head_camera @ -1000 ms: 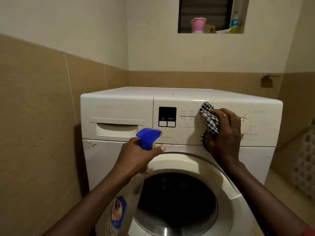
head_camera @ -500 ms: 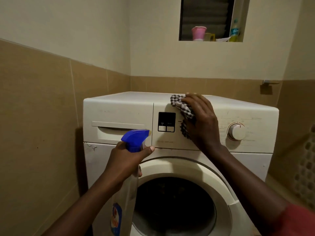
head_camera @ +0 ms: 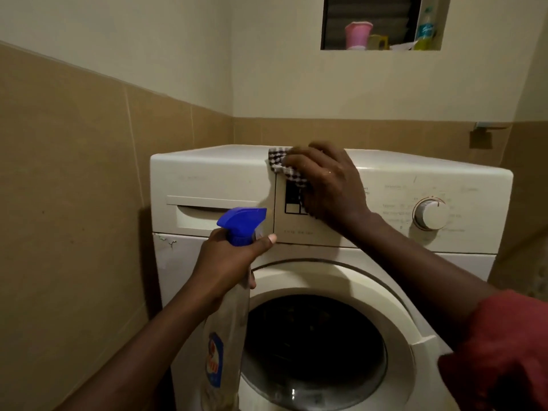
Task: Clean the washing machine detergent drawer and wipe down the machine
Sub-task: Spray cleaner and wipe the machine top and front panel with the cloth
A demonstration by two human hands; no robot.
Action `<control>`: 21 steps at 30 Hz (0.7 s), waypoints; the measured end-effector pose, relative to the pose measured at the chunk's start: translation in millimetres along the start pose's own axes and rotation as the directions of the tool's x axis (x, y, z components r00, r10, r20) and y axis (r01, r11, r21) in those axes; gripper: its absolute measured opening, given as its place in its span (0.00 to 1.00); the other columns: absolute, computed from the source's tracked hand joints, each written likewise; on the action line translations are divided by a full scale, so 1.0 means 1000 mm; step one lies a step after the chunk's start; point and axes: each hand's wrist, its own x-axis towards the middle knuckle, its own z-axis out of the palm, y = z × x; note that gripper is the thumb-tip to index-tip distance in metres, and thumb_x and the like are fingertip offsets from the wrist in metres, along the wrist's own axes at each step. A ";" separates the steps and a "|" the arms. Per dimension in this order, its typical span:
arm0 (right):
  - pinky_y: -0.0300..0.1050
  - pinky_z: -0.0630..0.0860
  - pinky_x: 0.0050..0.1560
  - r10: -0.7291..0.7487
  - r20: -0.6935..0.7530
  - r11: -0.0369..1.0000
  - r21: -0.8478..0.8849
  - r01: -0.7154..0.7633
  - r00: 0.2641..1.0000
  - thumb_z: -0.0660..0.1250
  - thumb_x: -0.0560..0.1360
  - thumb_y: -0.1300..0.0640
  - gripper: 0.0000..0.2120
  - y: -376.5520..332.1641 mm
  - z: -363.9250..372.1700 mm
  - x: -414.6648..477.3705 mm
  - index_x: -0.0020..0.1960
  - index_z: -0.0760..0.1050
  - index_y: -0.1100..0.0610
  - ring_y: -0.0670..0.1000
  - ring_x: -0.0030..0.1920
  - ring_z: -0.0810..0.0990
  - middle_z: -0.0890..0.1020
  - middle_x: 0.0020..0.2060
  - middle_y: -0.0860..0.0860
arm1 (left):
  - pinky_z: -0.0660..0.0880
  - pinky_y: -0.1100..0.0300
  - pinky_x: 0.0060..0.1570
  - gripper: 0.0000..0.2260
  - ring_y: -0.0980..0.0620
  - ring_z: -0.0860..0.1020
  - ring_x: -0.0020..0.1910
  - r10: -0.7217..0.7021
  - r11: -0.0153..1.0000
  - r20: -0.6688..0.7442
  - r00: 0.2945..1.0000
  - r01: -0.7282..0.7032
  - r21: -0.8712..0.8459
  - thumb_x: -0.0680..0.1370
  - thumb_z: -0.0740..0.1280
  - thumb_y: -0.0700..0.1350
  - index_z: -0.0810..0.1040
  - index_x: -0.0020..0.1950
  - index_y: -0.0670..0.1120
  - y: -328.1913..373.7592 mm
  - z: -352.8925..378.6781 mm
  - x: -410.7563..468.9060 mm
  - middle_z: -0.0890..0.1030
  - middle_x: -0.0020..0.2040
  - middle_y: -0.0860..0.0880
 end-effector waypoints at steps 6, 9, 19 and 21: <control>0.51 0.77 0.52 -0.148 0.095 0.984 0.113 0.137 0.984 0.65 0.73 0.59 0.14 -0.020 0.004 -0.066 0.57 0.81 0.58 0.57 0.59 0.75 0.82 0.59 0.55 | 0.76 0.55 0.33 0.18 0.49 0.76 0.22 -0.028 0.999 -0.013 1.000 0.027 -0.030 0.71 0.75 0.52 0.77 0.51 0.41 -0.007 0.003 -0.001 0.83 0.42 0.36; 0.49 0.74 0.47 -0.176 0.172 0.978 0.144 0.152 0.969 0.68 0.72 0.62 0.15 -0.021 0.005 -0.092 0.57 0.81 0.56 0.54 0.55 0.76 0.81 0.59 0.50 | 0.77 0.54 0.33 0.18 0.49 0.76 0.23 -0.029 0.999 -0.006 1.000 0.028 -0.034 0.71 0.75 0.53 0.77 0.51 0.42 -0.006 0.000 0.000 0.83 0.42 0.36; 0.44 0.68 0.43 -0.196 0.300 0.980 0.102 0.173 0.934 0.68 0.68 0.55 0.15 -0.005 -0.018 -0.112 0.54 0.82 0.52 0.52 0.52 0.73 0.82 0.55 0.47 | 0.77 0.57 0.31 0.15 0.49 0.76 0.23 -0.063 0.998 -0.006 0.998 0.062 -0.029 0.72 0.75 0.52 0.77 0.50 0.45 -0.010 -0.013 -0.006 0.84 0.44 0.41; 0.45 0.71 0.44 -0.098 0.175 0.994 0.057 0.090 0.980 0.67 0.70 0.55 0.14 0.001 -0.020 -0.083 0.54 0.82 0.54 0.54 0.51 0.73 0.83 0.55 0.51 | 0.78 0.57 0.31 0.15 0.50 0.77 0.23 -0.056 0.998 0.003 0.998 0.056 -0.028 0.72 0.74 0.52 0.77 0.50 0.45 -0.006 -0.012 -0.007 0.84 0.44 0.42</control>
